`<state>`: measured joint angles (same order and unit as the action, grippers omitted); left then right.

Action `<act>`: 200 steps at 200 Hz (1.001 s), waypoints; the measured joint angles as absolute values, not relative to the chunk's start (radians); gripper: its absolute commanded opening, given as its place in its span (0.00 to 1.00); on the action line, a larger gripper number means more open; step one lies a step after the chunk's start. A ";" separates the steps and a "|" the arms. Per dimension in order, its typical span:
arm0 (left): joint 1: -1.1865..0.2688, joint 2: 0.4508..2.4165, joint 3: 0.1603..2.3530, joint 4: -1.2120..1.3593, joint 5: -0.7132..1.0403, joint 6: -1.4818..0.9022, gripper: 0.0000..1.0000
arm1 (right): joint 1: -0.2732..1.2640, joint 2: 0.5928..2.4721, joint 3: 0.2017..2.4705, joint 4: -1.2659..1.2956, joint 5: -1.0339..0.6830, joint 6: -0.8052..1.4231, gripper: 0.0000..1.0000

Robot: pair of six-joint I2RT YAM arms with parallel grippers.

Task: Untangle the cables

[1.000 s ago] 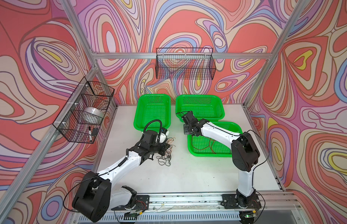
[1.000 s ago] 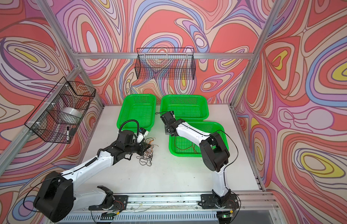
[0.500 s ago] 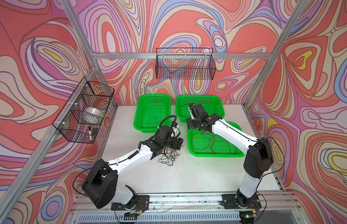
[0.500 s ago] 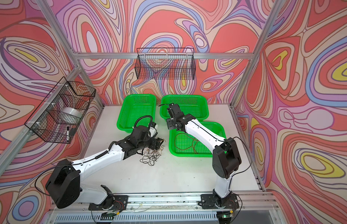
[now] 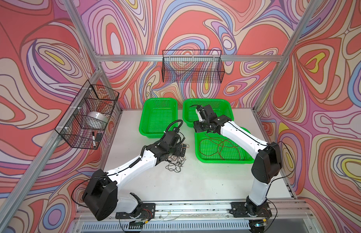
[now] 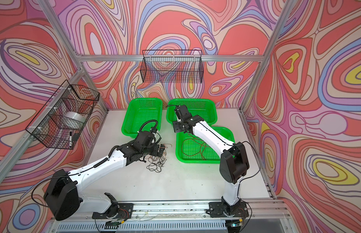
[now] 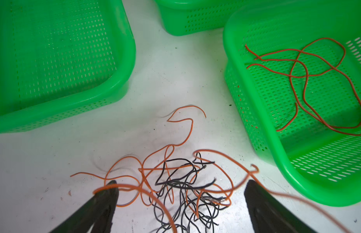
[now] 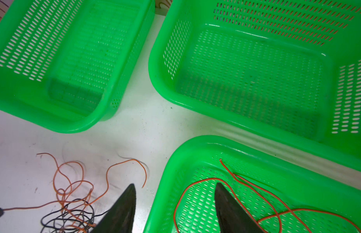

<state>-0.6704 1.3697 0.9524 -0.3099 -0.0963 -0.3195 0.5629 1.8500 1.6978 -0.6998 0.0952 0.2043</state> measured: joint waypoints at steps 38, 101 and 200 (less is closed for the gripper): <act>-0.657 1.422 0.955 -0.304 0.028 -0.326 0.97 | 0.564 1.835 1.676 -0.683 0.022 0.205 0.60; -0.505 1.467 1.041 -0.390 0.210 -0.312 0.90 | 0.578 1.521 1.251 -0.509 -0.215 0.157 0.59; -0.502 1.535 1.144 -0.488 0.308 -0.281 0.86 | 0.700 1.426 1.032 -0.197 -0.392 0.001 0.48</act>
<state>-0.5022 1.5352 1.1439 -0.4877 0.3084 -0.2810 0.6998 1.4258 1.0325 -0.1974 -0.3916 0.0006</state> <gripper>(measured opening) 0.859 0.533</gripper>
